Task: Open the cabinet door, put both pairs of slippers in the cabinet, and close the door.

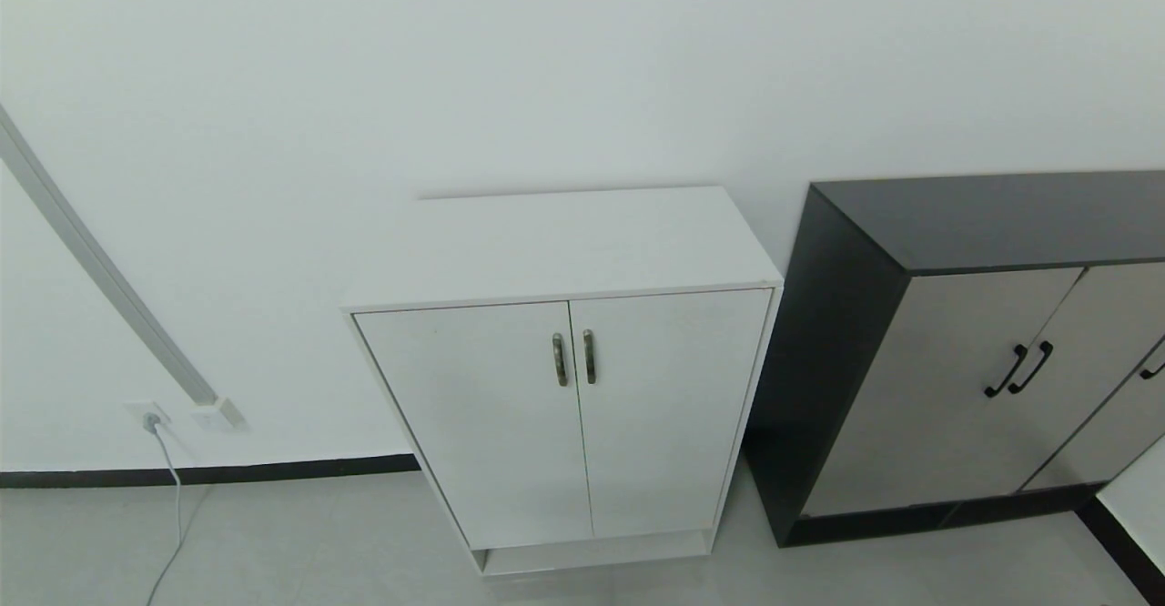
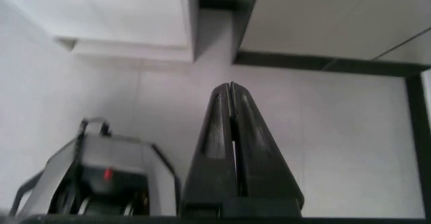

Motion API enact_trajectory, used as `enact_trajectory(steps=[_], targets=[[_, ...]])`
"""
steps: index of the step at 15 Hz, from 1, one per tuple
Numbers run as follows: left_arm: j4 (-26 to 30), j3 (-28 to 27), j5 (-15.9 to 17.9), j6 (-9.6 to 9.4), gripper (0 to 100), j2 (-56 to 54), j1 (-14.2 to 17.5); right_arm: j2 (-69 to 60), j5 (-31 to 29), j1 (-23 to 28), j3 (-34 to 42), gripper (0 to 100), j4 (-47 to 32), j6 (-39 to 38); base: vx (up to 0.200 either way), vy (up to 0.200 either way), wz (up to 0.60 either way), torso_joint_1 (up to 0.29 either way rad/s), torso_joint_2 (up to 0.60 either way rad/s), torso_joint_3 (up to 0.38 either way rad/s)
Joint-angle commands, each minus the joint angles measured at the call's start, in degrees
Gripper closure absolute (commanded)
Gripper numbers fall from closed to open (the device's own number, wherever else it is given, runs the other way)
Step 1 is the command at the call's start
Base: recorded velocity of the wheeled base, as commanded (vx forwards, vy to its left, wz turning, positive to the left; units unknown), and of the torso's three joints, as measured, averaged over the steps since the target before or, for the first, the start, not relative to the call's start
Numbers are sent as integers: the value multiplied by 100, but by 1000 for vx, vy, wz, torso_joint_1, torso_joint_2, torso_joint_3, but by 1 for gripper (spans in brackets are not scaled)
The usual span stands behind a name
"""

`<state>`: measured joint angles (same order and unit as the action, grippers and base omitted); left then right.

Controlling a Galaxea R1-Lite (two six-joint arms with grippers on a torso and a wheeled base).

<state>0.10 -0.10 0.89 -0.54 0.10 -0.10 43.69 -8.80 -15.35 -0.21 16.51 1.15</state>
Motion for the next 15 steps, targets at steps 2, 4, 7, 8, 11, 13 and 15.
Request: enact_trajectory(steps=[2, 4, 7, 8, 11, 13, 15], targets=[[-1, 1, -1, 1, 100, -1, 1, -1249, 221, -38, -14, 100, -833, 8, 0, 0, 0, 0, 0, 0], [-1, 1, -1, 1, 100, -1, 1, -1451, 230, -82, 3, 100, -1009, 8, 0, 0, 0, 0, 0, 0], [-1, 1, 8, 1, 100, -1, 1, -1618, 502, -249, 3, 100, -1273, 17, 0, 0, 0, 0, 0, 0], [-1, 1, 8, 1, 100, -1, 1, -1644, 511, -258, 3, 100, -1290, 26, 0, 0, 0, 0, 0, 0], [-1, 1, 8, 1, 100, -1, 1, -1662, 520, -258, -23, 100, -1290, 26, 0, 0, 0, 0, 0, 0], [-1, 1, 8, 1, 100, -1, 1, -1662, 529, -293, 3, 100, -1325, 70, 0, 0, 0, 0, 0, 0], [-1, 1, 8, 1, 100, -1, 1, -1803, 660, -337, -14, 100, -1510, 123, 0, 0, 0, 0, 0, 0]])
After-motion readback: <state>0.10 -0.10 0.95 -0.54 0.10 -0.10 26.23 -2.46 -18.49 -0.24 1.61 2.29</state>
